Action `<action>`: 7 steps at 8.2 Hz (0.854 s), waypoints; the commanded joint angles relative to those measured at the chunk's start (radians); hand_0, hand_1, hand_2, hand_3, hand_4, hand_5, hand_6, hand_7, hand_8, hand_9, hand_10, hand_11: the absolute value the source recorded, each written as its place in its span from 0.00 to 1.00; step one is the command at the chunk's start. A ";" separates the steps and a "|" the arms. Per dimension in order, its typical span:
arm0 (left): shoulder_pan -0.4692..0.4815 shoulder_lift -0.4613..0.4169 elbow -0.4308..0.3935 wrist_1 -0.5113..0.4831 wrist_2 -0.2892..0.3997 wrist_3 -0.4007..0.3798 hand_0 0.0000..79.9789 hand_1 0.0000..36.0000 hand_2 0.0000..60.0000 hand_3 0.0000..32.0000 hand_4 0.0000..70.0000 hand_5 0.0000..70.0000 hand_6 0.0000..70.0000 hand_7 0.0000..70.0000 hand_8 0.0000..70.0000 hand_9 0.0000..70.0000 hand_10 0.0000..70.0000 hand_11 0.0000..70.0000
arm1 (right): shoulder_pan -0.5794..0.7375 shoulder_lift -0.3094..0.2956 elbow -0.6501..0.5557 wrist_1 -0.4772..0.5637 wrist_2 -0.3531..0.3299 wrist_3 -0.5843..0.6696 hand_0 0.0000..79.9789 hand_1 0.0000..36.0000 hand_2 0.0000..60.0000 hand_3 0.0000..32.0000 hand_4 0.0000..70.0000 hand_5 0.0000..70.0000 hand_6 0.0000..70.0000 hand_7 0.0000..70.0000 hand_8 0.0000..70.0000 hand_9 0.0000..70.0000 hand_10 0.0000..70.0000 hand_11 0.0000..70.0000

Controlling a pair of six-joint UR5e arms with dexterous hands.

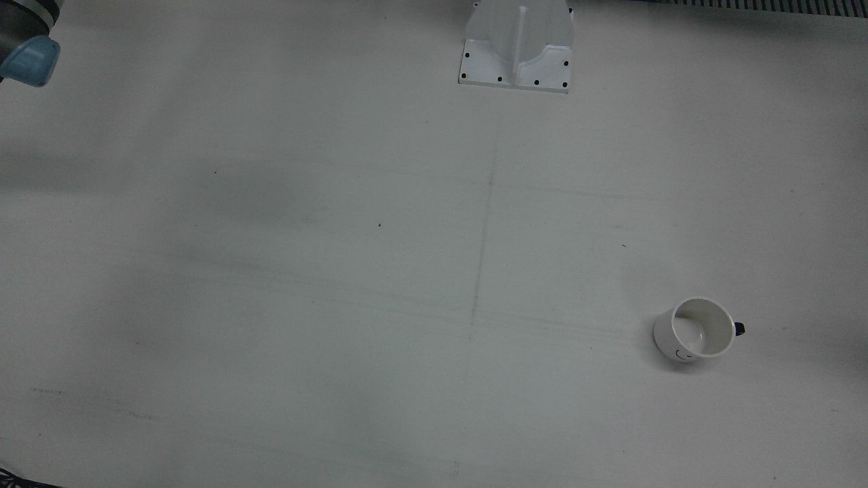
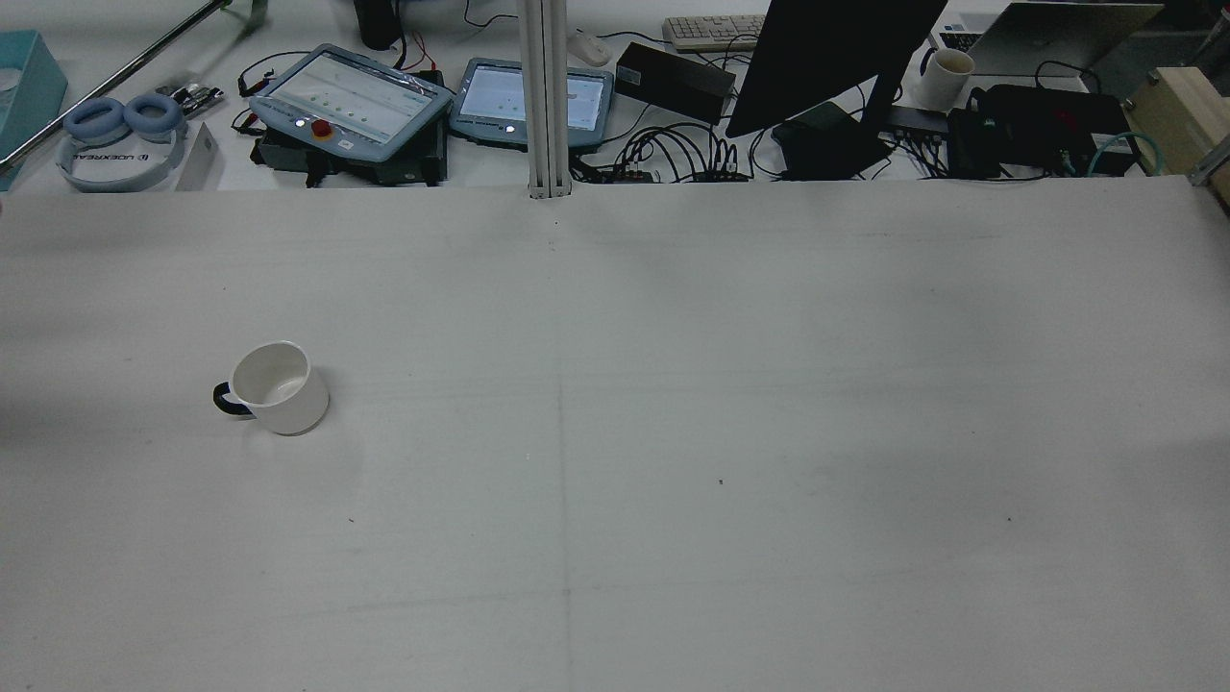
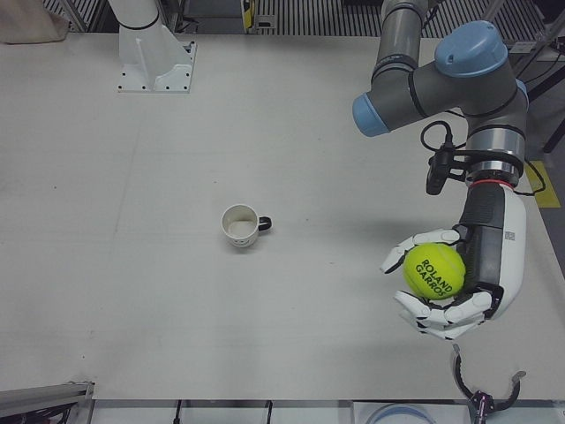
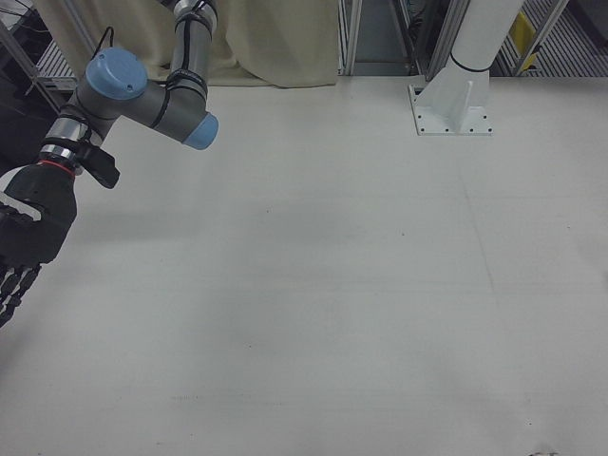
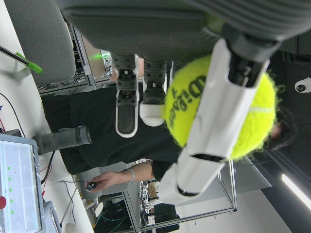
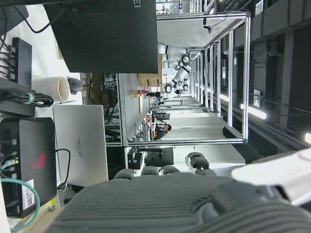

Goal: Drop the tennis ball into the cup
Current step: 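Move the left hand holding the yellow tennis ball over the white mug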

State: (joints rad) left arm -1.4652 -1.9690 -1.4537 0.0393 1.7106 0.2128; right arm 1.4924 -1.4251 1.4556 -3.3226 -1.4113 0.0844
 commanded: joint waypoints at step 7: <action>0.265 0.129 -0.295 0.031 0.020 0.002 1.00 1.00 0.58 0.00 0.68 0.38 1.00 1.00 0.83 1.00 0.33 0.52 | -0.001 0.002 -0.001 0.000 0.000 0.000 0.00 0.00 0.00 0.00 0.00 0.00 0.00 0.00 0.00 0.00 0.00 0.00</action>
State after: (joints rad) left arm -1.2752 -1.9164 -1.6699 0.0757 1.7291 0.2143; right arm 1.4910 -1.4250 1.4543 -3.3226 -1.4113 0.0844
